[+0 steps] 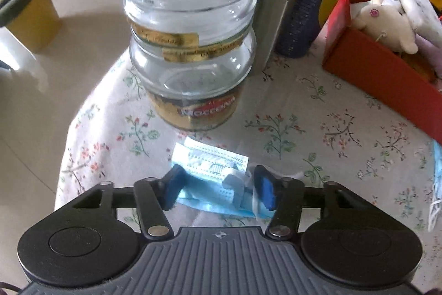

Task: Organize soft objects
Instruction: 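Grasp the blue face mask with the left gripper while the right gripper approaches the second mask, then grasp the second blue face mask with the right gripper while the left gripper holds its mask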

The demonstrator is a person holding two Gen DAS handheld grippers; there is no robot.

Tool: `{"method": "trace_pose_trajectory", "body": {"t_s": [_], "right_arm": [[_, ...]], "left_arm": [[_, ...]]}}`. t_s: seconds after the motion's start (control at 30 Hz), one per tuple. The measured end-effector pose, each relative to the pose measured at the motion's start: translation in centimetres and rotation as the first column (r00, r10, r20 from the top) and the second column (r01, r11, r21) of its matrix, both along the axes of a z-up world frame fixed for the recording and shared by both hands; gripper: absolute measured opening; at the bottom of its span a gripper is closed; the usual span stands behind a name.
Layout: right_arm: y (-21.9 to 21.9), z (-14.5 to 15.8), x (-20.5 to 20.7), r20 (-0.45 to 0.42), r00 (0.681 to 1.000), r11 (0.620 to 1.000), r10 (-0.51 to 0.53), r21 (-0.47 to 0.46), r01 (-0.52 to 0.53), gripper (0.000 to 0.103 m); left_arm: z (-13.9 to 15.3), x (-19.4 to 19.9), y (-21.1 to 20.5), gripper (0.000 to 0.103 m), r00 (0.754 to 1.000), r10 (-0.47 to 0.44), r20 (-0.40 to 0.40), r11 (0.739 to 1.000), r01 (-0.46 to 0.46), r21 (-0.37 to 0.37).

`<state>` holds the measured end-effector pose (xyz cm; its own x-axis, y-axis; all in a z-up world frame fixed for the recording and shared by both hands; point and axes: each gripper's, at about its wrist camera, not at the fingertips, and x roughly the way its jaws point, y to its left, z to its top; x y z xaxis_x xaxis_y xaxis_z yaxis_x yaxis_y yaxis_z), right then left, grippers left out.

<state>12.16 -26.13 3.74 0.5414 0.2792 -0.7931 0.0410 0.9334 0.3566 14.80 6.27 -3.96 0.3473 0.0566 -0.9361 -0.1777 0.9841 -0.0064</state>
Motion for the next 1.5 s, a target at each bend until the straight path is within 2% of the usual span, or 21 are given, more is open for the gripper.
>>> {"method": "trace_pose_trajectory", "body": {"t_s": [0.1, 0.13, 0.17, 0.27, 0.33, 0.43, 0.57, 0.87, 1.1, 1.23, 1.4, 1.5], "right_arm": [[-0.2, -0.7, 0.1, -0.018, 1.000, 1.000, -0.005, -0.016, 0.004, 0.032], [-0.2, -0.9, 0.2, -0.025, 1.000, 1.000, -0.002, -0.021, 0.001, 0.032], [-0.1, -1.1, 0.2, -0.027, 1.000, 1.000, -0.001, -0.023, 0.000, 0.032], [0.2, -1.3, 0.4, -0.025, 1.000, 0.999, 0.015, -0.050, -0.016, 0.032], [0.4, -1.2, 0.6, -0.021, 1.000, 0.997, 0.015, -0.073, -0.016, 0.032], [0.2, -1.5, 0.7, -0.029, 1.000, 0.998, 0.003, -0.067, -0.005, 0.032], [-0.1, -2.6, 1.1, -0.063, 0.998, 0.995, -0.028, -0.097, 0.022, 0.032], [-0.1, -5.1, 3.2, -0.110, 0.990, 0.985, -0.090, -0.155, 0.073, 0.032], [0.8, -7.0, 5.0, -0.141, 0.987, 0.980, -0.076, -0.195, 0.048, 0.036], [0.9, -6.6, 4.9, -0.135, 0.987, 0.976, -0.081, -0.209, 0.052, 0.036], [0.6, -5.1, 4.7, -0.085, 0.992, 0.971, -0.096, -0.225, 0.075, 0.038], [0.5, -6.2, 5.2, -0.126, 0.986, 0.965, -0.108, -0.252, 0.074, 0.044]], "left_arm": [[-0.1, 0.3, 0.1, 0.046, 1.000, -0.003, 0.002, 1.000, 0.003, 0.015], [0.0, 0.2, 0.1, 0.034, 1.000, -0.004, 0.007, 1.000, 0.004, 0.031], [0.1, 0.0, 0.0, 0.031, 1.000, -0.020, 0.010, 0.999, 0.020, 0.042], [0.9, -0.4, 0.3, 0.021, 0.999, -0.039, 0.024, 0.998, 0.040, -0.042], [1.5, -0.8, 0.1, 0.018, 0.998, -0.053, 0.035, 0.994, 0.056, -0.091], [2.6, -1.3, -1.1, 0.018, 0.993, -0.102, 0.066, 0.983, 0.110, -0.145], [3.4, -1.5, -2.9, 0.018, 0.984, -0.153, 0.090, 0.970, 0.167, -0.177], [3.7, -0.7, -5.9, 0.019, 0.973, -0.206, 0.101, 0.951, 0.224, -0.216], [3.6, -0.3, -7.5, 0.020, 0.960, -0.260, 0.100, 0.934, 0.277, -0.227], [3.6, -0.2, -7.7, 0.021, 0.957, -0.273, 0.096, 0.928, 0.288, -0.236], [3.8, -0.4, -7.7, 0.022, 0.955, -0.278, 0.104, 0.925, 0.295, -0.240], [3.6, -0.5, -7.8, 0.023, 0.954, -0.285, 0.098, 0.922, 0.301, -0.243]]}}
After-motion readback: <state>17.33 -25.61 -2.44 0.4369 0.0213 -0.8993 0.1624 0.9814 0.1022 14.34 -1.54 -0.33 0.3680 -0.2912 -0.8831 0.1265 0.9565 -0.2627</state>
